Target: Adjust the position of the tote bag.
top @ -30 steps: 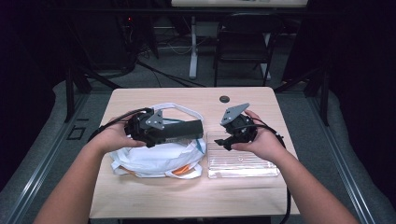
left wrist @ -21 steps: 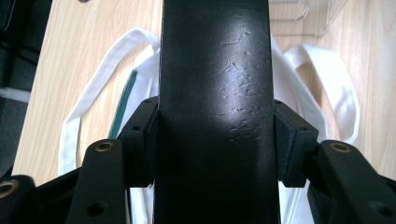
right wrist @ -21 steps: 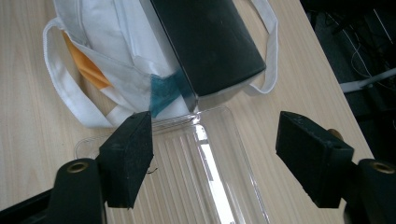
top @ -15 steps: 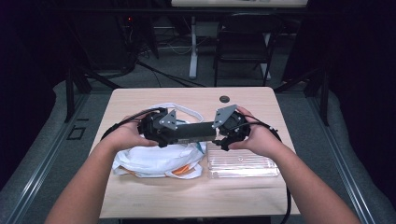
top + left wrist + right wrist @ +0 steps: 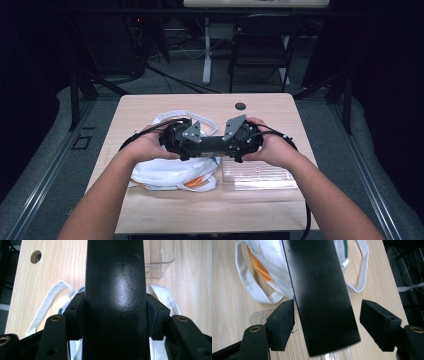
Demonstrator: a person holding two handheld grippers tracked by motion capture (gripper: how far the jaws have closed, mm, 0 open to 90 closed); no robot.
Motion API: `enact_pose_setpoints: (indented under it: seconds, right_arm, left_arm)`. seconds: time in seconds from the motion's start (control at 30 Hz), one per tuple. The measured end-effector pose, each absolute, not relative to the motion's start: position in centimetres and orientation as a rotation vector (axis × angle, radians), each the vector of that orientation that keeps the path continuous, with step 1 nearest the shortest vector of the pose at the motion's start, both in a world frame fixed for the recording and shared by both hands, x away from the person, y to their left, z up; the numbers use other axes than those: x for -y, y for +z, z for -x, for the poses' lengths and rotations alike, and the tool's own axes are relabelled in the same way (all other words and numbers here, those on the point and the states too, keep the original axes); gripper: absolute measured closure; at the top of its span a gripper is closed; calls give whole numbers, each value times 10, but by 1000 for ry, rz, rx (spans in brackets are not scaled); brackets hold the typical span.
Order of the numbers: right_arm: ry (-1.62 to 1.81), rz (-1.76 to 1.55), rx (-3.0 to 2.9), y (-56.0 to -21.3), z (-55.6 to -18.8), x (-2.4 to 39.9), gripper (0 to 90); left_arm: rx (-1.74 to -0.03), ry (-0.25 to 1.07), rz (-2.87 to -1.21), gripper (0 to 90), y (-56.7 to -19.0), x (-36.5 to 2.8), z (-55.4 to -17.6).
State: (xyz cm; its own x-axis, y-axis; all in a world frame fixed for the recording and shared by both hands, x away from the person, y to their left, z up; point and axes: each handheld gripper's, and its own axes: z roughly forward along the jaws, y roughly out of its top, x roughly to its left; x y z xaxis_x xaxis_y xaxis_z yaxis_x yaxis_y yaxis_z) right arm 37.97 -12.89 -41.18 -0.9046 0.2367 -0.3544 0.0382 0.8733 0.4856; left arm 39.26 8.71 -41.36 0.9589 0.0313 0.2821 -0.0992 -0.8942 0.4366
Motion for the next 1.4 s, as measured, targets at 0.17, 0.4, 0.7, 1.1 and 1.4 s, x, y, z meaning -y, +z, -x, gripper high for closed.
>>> enact_pose_setpoints:
  seconds: [0.17,0.4,0.7,1.1,1.4]
  right_arm:
    - [649,-190,-2665,-415,-381,126,287]
    - [625,-197,-2715,-419,-381,123,320]
    - [600,-221,-2750,-426,-382,124,357]
    - [537,-203,-2790,-428,-385,125,387]
    - [527,-174,-2783,-427,-385,126,398]
  left_arm:
    - [69,393,-2637,437,-414,-78,-390]
    - [106,395,-2629,437,-414,-70,-387]
    - [134,410,-2626,437,-413,-66,-384]
    - [141,417,-2629,435,-417,-62,-383]
    - [132,432,-2625,425,-417,-61,-383]
